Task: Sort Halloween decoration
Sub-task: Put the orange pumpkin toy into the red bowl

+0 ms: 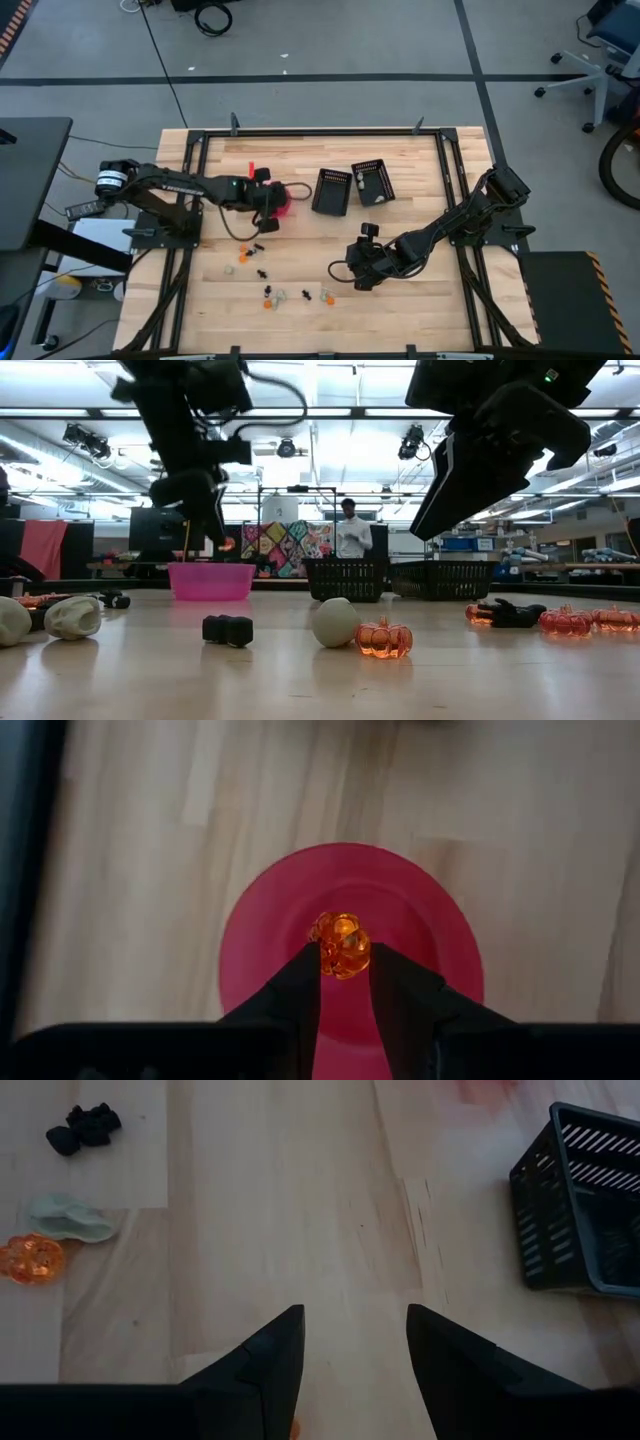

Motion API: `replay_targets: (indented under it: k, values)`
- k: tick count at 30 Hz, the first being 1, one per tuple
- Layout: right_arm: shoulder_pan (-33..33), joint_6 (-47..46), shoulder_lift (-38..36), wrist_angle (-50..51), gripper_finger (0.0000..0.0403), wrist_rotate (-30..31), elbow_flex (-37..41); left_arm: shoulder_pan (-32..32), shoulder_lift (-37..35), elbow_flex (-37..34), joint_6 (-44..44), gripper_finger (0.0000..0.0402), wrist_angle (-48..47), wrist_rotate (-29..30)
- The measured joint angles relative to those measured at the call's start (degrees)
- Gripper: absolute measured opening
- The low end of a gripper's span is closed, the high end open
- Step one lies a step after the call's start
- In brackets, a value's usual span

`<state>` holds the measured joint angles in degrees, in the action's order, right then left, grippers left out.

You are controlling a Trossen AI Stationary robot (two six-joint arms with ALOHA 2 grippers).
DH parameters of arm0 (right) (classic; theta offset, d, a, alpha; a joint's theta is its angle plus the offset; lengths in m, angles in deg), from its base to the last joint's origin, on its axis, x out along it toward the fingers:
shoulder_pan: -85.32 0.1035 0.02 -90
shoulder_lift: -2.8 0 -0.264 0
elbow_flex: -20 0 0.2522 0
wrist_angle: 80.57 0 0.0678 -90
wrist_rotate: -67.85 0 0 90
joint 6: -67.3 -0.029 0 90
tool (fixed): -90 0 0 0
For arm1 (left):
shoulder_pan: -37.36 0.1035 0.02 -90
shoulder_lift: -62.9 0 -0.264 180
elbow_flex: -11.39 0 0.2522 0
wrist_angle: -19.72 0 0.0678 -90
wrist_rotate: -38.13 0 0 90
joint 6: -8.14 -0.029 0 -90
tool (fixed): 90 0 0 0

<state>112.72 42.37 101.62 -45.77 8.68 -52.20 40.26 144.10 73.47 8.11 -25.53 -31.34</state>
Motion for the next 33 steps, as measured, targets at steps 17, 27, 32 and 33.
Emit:
replay_targets:
  k: [17, 27, 32, 33]
  values:
    - [0.0, 0.0, 0.0, 0.0, 0.0181, -0.4, 0.0, 3.3, 0.0, -1.2, 2.9, 0.0104, 0.9, -5.0]
    - [0.2, -0.1, 0.0, 0.0, 0.0181, -0.5, 0.0, -1.0, -3.2, 5.9, 3.5, 0.0170, -11.9, -7.1]
    - [0.4, -0.3, 0.0, 0.0, 0.0181, -0.5, 0.0, -10.0, -4.2, 7.5, 8.4, 0.0175, -17.9, -9.0]
    - [0.4, -0.3, 0.0, 0.0, 0.0181, -0.5, 0.0, -11.5, -4.1, 7.5, 11.1, 0.0175, -20.0, -9.5]
